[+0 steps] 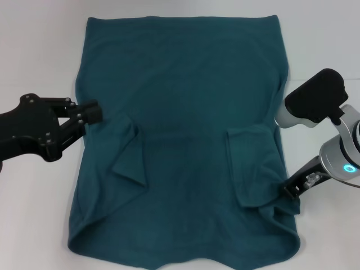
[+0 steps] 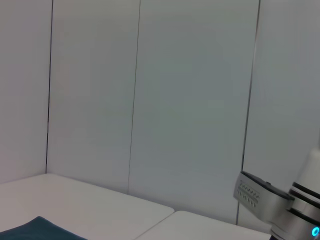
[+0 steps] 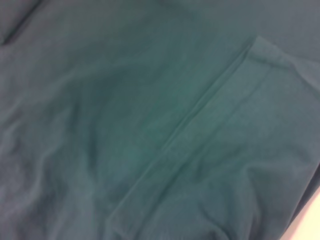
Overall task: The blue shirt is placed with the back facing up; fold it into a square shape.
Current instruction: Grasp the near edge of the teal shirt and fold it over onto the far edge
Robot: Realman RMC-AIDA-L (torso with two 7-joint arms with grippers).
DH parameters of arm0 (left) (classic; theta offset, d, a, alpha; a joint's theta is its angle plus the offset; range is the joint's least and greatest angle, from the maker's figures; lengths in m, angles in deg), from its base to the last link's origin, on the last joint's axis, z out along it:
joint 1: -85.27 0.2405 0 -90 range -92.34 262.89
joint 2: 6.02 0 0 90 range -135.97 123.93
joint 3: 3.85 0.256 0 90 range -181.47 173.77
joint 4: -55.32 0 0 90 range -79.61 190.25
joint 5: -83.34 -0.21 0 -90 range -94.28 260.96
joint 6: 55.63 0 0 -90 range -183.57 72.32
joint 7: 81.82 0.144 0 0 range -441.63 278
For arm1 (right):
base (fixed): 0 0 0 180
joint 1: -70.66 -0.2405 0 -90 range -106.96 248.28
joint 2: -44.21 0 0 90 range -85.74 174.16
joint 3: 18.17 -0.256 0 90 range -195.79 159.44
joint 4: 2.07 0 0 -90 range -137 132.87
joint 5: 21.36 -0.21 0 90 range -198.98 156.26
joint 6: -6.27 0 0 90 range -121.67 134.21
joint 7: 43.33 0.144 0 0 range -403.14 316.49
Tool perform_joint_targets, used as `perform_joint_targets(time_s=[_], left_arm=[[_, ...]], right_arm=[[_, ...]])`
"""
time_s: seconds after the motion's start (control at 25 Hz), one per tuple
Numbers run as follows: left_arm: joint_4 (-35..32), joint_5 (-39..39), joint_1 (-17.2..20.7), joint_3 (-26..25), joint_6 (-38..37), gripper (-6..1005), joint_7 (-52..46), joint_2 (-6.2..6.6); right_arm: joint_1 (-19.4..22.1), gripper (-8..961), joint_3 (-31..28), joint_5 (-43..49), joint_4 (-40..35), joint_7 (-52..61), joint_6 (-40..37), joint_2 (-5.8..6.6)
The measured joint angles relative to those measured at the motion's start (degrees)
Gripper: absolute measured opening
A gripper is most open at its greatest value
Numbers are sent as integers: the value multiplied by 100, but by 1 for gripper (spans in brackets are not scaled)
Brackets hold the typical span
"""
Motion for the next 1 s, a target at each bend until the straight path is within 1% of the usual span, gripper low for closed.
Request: perform_joint_targets(time_s=[0.32, 0.56, 0.8, 1.0], left_arm=[[0, -30, 1, -3, -19, 97, 0, -9], [6, -31, 9, -10, -41, 98, -2, -9], [9, -31, 9, -10, -51, 98, -27, -9], [9, -31, 9, 1, -42, 99, -33, -9]], right_arm=[[-61, 33, 7, -186, -209, -50, 147, 1], [-204, 34, 35, -407, -120, -178, 381, -1], [-491, 35, 61, -660, 453, -378, 540, -1], [-601, 36, 61, -903, 716, -544, 673, -11]])
